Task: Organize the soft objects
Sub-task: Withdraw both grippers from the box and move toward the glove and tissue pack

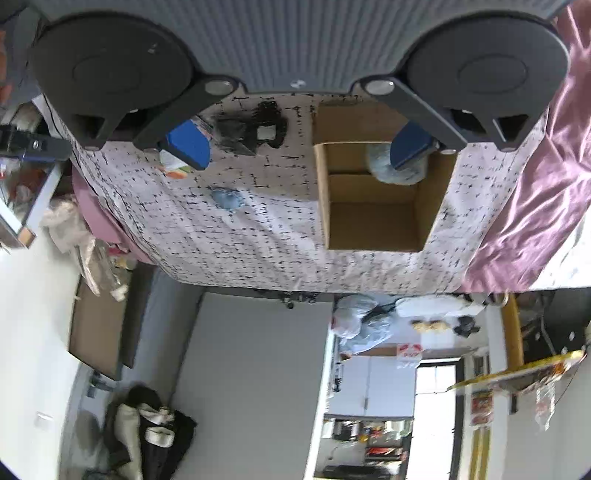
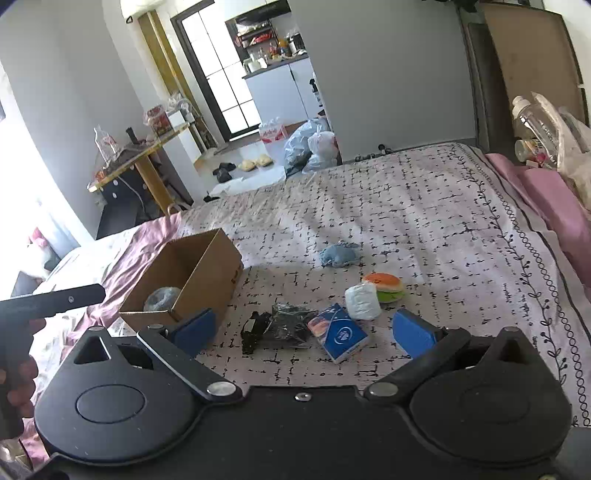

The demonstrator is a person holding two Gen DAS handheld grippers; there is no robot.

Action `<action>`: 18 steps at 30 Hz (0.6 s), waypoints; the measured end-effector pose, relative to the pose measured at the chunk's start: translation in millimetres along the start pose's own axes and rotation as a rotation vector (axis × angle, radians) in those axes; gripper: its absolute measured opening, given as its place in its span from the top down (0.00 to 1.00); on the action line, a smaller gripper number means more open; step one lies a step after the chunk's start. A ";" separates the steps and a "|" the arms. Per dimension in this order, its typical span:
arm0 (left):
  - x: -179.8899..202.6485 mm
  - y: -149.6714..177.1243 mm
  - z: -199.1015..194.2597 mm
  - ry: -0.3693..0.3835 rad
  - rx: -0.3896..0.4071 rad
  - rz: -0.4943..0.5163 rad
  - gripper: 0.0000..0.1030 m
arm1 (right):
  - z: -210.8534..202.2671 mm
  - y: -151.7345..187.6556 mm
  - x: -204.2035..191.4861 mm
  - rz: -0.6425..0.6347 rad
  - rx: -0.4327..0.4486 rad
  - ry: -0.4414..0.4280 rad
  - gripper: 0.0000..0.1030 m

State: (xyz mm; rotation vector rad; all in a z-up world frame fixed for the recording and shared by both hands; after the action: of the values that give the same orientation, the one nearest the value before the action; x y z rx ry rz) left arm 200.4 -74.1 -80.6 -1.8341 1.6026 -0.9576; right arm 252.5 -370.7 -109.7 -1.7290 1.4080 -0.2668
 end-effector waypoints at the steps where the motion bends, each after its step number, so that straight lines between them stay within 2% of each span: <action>1: 2.9 1.9 1.2 0.015 -0.009 0.004 0.00 | -1.5 0.8 1.9 -0.003 -0.006 -0.003 0.00; 5: 11.8 10.3 14.4 0.049 -0.076 0.017 0.00 | -4.2 5.5 10.2 -0.013 -0.017 -0.001 0.00; 8: 16.5 18.1 22.3 0.024 -0.086 0.064 0.00 | -1.9 9.8 17.1 0.001 -0.028 -0.001 0.01; 12: 18.9 27.4 37.2 0.036 -0.126 0.078 0.00 | 4.9 17.8 20.4 -0.016 -0.047 0.008 0.03; 14: 19.9 30.7 42.0 0.031 -0.121 0.094 0.00 | 9.9 21.4 19.6 -0.028 -0.063 0.008 0.05; 18: 17.6 37.3 53.7 -0.007 -0.129 0.095 0.00 | 17.9 25.9 19.2 -0.035 -0.076 0.000 0.07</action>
State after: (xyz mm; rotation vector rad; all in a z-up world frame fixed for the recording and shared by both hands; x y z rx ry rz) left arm 220.4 -101.2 -139.3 -1.8251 1.7671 -0.8221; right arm 252.5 -378.5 -145.7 -1.8168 1.4051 -0.2347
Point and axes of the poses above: each gripper's, at about its wrist camera, not at the fingertips, and z roughly the way its jaws point, x to its right, y to its underside, the point moved 4 cm from there along z, roughly the way its jaws point, and after that the axes turned 3 degrees about y, right-handed, at the moved point
